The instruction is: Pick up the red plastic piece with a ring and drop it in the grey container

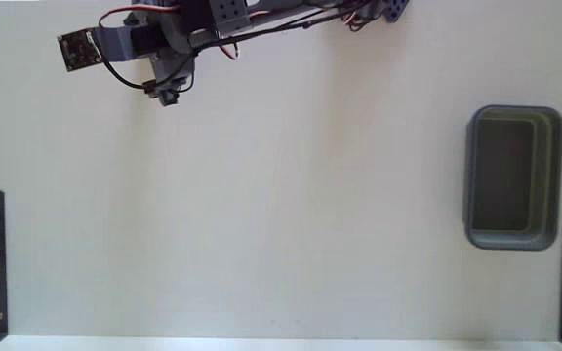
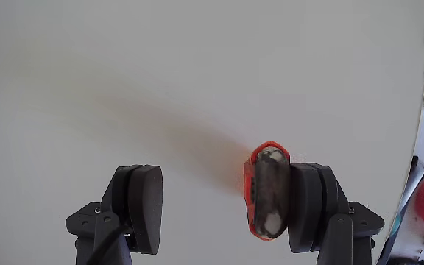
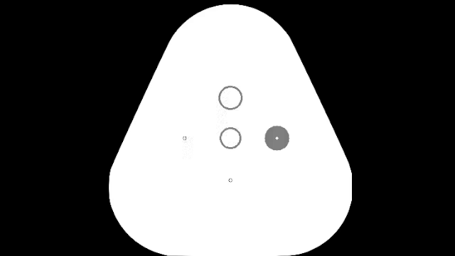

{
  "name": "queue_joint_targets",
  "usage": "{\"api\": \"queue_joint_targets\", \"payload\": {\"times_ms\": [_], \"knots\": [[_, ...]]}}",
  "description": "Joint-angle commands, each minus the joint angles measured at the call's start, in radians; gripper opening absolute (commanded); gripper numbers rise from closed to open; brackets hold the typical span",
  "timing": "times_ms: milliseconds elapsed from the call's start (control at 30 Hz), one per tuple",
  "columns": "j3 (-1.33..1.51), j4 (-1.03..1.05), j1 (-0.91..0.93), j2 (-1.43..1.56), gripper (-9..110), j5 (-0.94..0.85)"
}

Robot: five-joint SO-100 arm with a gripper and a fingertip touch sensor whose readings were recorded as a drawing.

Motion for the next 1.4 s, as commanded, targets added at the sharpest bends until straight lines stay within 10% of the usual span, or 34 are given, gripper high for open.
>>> {"api": "queue_joint_targets", "payload": {"times_ms": [0,1367], "knots": [[-0.05,-0.01,0.021,0.022,110,0.005],[0.094,-0.154,0.021,0.023,110,0.005]]}}
